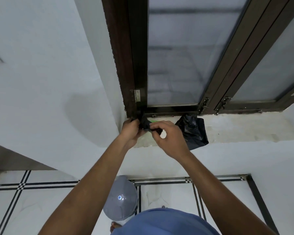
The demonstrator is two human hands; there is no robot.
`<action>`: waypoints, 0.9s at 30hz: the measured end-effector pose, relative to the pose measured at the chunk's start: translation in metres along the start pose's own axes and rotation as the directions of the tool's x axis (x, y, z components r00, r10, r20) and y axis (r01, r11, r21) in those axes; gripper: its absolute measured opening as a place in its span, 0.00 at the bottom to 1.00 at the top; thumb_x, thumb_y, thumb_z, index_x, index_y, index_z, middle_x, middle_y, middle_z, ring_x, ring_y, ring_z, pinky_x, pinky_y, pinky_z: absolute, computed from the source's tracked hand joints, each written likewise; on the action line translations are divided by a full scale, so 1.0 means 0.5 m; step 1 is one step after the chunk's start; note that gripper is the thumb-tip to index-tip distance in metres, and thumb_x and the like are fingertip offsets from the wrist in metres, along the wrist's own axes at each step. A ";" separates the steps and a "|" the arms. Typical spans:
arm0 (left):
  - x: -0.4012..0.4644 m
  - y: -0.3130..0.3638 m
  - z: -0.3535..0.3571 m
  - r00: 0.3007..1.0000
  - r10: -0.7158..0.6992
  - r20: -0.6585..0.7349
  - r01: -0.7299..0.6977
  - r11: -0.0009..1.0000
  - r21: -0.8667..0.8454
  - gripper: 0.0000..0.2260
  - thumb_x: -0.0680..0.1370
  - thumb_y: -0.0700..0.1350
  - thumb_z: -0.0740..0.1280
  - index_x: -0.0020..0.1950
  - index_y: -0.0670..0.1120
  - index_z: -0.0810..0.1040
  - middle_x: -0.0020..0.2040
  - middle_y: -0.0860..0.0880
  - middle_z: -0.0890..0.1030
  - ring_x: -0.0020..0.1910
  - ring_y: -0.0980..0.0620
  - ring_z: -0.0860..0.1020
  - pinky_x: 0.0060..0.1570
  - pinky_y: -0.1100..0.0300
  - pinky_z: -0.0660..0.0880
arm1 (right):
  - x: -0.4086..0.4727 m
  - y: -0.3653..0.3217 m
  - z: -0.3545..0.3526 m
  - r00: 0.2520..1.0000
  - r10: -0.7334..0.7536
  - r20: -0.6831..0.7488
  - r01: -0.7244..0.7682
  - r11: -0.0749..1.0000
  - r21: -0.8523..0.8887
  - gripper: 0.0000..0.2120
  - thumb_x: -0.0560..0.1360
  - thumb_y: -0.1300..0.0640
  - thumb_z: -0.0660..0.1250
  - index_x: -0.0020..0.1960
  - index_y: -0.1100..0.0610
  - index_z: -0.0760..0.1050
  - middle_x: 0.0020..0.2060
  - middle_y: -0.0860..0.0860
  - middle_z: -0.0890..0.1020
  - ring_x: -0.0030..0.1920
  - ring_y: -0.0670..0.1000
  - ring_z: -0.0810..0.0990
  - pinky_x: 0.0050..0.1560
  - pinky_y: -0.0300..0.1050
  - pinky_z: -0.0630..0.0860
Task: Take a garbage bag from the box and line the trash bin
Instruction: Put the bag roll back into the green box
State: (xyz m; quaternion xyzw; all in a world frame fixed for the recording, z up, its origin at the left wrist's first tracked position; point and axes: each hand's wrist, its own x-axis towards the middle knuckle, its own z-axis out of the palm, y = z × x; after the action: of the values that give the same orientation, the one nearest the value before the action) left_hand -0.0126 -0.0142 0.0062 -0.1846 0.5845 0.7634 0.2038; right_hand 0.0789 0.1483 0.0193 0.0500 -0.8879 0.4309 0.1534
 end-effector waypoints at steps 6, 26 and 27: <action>-0.027 0.021 0.006 0.998 -0.058 0.029 0.060 0.996 -0.065 0.17 0.88 0.52 0.68 0.71 0.42 0.83 0.66 0.39 0.87 0.62 0.40 0.87 0.53 0.49 0.87 | -0.021 -0.008 -0.007 0.996 0.072 -0.056 -0.066 0.993 0.103 0.06 0.79 0.49 0.77 0.47 0.49 0.90 0.53 0.39 0.87 0.62 0.45 0.80 0.63 0.33 0.71; -0.130 0.069 0.000 0.980 -0.094 0.172 -0.001 0.875 0.484 0.40 0.69 0.75 0.78 0.72 0.52 0.80 0.65 0.47 0.85 0.62 0.44 0.86 0.55 0.49 0.89 | -0.021 0.022 -0.039 0.840 0.489 0.234 -0.539 0.709 0.455 0.13 0.80 0.54 0.79 0.62 0.59 0.86 0.51 0.56 0.88 0.49 0.53 0.89 0.48 0.45 0.88; -0.127 0.062 -0.001 0.983 -0.080 0.168 -0.016 0.865 0.501 0.35 0.70 0.69 0.81 0.69 0.50 0.82 0.63 0.46 0.88 0.60 0.44 0.88 0.56 0.49 0.89 | -0.022 0.019 -0.037 0.846 0.490 0.210 -0.527 0.712 0.464 0.13 0.80 0.54 0.79 0.62 0.58 0.86 0.52 0.56 0.89 0.51 0.54 0.90 0.48 0.45 0.88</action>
State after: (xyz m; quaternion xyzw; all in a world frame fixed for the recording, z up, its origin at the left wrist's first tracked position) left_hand 0.0250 -0.0280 0.0642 -0.0642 0.7380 0.5958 0.3101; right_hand 0.0914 0.1684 0.0195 -0.1424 -0.7272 0.6711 -0.0213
